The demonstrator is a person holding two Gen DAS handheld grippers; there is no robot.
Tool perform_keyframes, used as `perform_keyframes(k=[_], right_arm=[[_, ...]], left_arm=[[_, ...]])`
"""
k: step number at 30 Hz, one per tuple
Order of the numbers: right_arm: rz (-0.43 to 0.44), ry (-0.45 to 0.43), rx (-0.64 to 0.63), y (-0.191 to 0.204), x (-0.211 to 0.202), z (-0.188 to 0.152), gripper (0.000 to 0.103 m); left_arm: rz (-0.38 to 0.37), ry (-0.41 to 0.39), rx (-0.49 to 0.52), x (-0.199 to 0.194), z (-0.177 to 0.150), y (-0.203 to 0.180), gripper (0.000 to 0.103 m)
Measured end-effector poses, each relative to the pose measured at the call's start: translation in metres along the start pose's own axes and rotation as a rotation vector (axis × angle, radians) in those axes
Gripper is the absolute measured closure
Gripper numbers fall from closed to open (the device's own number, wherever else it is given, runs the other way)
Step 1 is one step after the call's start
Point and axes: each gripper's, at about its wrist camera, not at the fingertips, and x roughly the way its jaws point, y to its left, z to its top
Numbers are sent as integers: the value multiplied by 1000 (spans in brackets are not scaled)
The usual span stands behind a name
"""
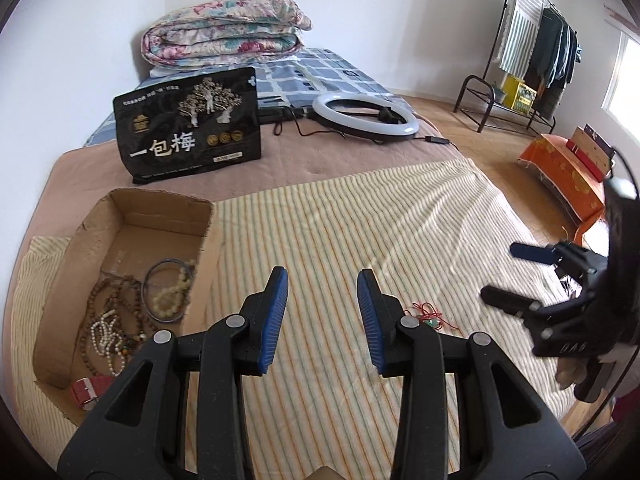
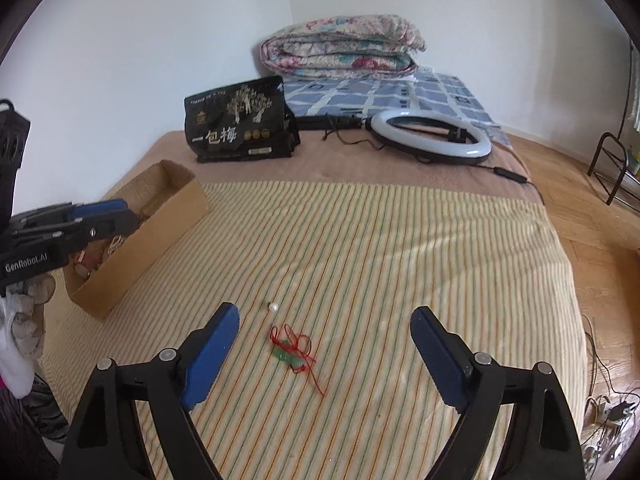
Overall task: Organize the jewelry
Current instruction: 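Move both tools back over the pearl bead and jade pendant on the bed, then grasp the white pearl bead with the left tool while the right tool grasps the jade pendant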
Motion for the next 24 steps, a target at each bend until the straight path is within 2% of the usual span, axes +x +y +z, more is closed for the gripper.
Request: perform_keyframes(k=[4,8,12,15,17,24], right_arm=[[32,76,-70,9,23,-15,29],[48,127,-133,17,41,-24,34],[31,166,-196,22,57,-31,44],[23,178,-207,19,65,-32,47],[20,180,-207,17,69,-33,53],[20,161,-198,13,76,-28,64]], left_arm=[[-15,22,9,11,-2,-4,67],[-17,55,24,22,-5,-5,67],[-22,74,7,31,-4,-2,67],[-29,90,2,39,-4,-1,67],[-33,101,8,44,-5,-3,67],[-44,134,68,61,-9,-17,67]])
